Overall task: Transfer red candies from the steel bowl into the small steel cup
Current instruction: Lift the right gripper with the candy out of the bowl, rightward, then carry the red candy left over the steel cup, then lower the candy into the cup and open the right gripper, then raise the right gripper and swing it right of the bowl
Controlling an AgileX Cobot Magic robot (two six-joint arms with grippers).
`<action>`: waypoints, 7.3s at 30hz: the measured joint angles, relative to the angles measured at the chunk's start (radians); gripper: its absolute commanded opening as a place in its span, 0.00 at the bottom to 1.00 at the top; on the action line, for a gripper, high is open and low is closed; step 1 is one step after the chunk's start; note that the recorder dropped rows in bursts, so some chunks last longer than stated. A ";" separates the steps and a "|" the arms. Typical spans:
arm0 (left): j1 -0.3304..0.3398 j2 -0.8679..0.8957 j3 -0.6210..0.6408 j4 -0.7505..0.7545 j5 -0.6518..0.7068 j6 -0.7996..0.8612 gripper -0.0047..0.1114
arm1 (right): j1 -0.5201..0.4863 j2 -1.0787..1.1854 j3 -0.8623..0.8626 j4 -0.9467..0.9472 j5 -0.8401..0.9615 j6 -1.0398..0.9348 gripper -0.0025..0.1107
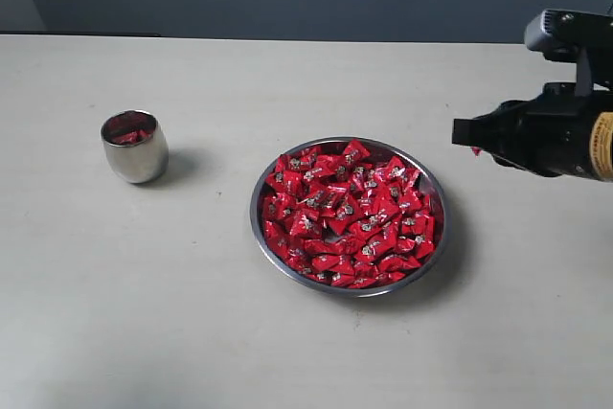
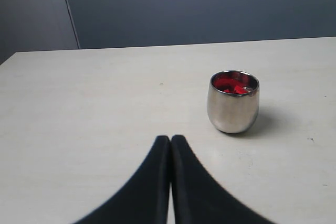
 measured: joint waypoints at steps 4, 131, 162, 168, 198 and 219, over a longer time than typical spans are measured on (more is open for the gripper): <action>0.000 0.000 0.000 0.000 0.000 0.000 0.04 | 0.000 -0.147 0.099 0.002 0.086 0.000 0.01; 0.000 0.000 0.000 0.000 0.000 0.000 0.04 | 0.403 1.266 -1.544 -0.021 -0.527 0.140 0.01; 0.000 0.000 0.000 0.000 0.000 0.000 0.04 | 0.403 1.282 -1.544 -0.021 -0.542 0.140 0.01; 0.000 0.000 0.000 0.000 0.000 0.000 0.04 | 0.403 1.282 -1.544 -0.021 -0.554 0.140 0.27; 0.000 0.000 0.000 0.000 0.000 0.000 0.04 | 0.330 1.164 -1.544 -0.025 -0.588 0.140 0.04; 0.000 0.000 0.000 0.000 0.000 0.000 0.04 | 0.258 0.988 -1.399 -0.023 -0.461 0.117 0.02</action>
